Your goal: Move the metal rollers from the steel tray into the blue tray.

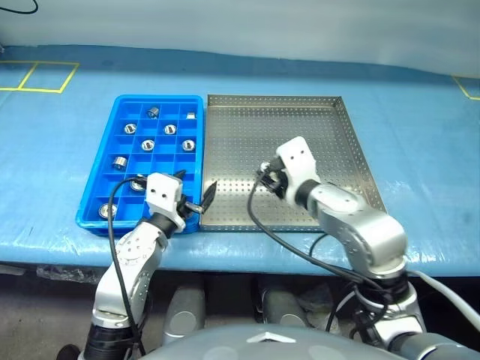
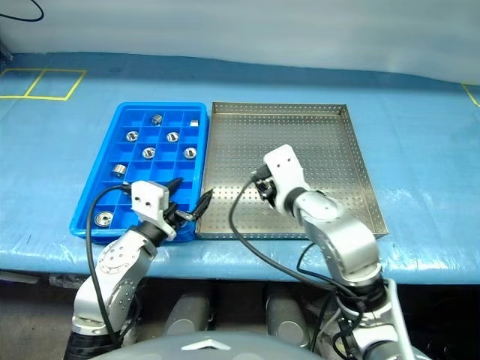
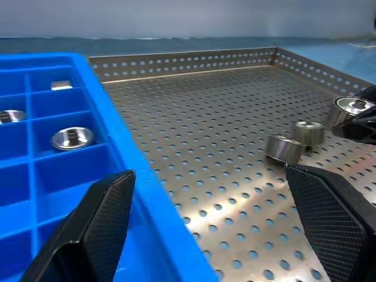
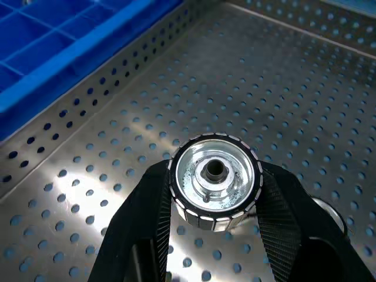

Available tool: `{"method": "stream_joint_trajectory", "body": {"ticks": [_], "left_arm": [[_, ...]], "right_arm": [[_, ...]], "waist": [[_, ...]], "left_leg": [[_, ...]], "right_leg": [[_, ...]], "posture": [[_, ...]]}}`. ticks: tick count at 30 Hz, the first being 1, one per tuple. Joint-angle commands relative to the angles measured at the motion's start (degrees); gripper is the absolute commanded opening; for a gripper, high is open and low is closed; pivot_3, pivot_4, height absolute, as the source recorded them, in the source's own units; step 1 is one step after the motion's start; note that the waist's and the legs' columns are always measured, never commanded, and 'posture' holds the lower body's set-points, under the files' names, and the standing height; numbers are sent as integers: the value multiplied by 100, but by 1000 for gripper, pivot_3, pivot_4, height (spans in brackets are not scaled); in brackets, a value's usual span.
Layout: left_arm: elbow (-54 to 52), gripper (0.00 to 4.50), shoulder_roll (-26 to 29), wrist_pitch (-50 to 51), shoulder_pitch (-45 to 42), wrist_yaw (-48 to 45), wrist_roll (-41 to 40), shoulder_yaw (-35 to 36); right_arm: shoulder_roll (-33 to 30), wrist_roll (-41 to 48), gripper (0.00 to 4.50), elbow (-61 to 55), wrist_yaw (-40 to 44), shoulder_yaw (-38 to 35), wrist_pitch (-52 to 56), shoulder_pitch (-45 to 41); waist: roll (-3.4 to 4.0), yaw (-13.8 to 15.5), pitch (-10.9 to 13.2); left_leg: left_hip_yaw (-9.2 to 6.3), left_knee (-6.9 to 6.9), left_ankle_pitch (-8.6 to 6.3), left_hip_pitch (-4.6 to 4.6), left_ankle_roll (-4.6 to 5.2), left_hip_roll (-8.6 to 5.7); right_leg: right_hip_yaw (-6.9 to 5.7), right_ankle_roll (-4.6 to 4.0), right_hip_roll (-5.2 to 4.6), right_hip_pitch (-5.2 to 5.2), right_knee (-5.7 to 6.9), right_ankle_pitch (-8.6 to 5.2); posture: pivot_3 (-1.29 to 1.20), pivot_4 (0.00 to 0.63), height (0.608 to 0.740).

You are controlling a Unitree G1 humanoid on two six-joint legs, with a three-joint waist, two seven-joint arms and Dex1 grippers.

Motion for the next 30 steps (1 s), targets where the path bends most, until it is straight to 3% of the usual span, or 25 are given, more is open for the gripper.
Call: {"method": "stream_joint_trajectory", "body": {"ticks": [1, 10, 20, 30], "left_arm": [[-234, 4500, -102, -185, 100, 311, 152, 231], [-856, 4500, -221, -153, 662, 680, 102, 769], [-1565, 4500, -425, -140, 1432, 1069, 218, 971], [-1801, 4500, -593, -146, 1750, 1194, 351, 820]], "right_arm": [[290, -274, 1713, 665, 94, 265, -1335, -318], [1118, -351, 1713, 2510, 662, 437, -3183, -993], [1861, -527, 1713, 3969, 1002, 531, -3973, -1526], [2120, -698, 1713, 5038, 1087, 367, -4521, -1866]], "waist": [[-1, 17, 1], [-7, 265, 8], [-7, 795, 11], [-5, 1468, 13]], "left_leg": [[0, 0, 0, 2, 0, 0], [-3, -5, 0, 2, 0, 2], [-2, -27, 0, 7, -2, 6], [3, -29, -1, 3, -10, 10]], "right_leg": [[0, 0, 0, 1, 0, 0], [-3, -3, 1, -1, 3, 2], [-8, -14, 3, -9, 3, -5], [-12, -25, 5, -21, 0, -14]], "posture": [[240, 150, 740], [385, 150, 740], [549, 150, 740], [604, 150, 740]]}}
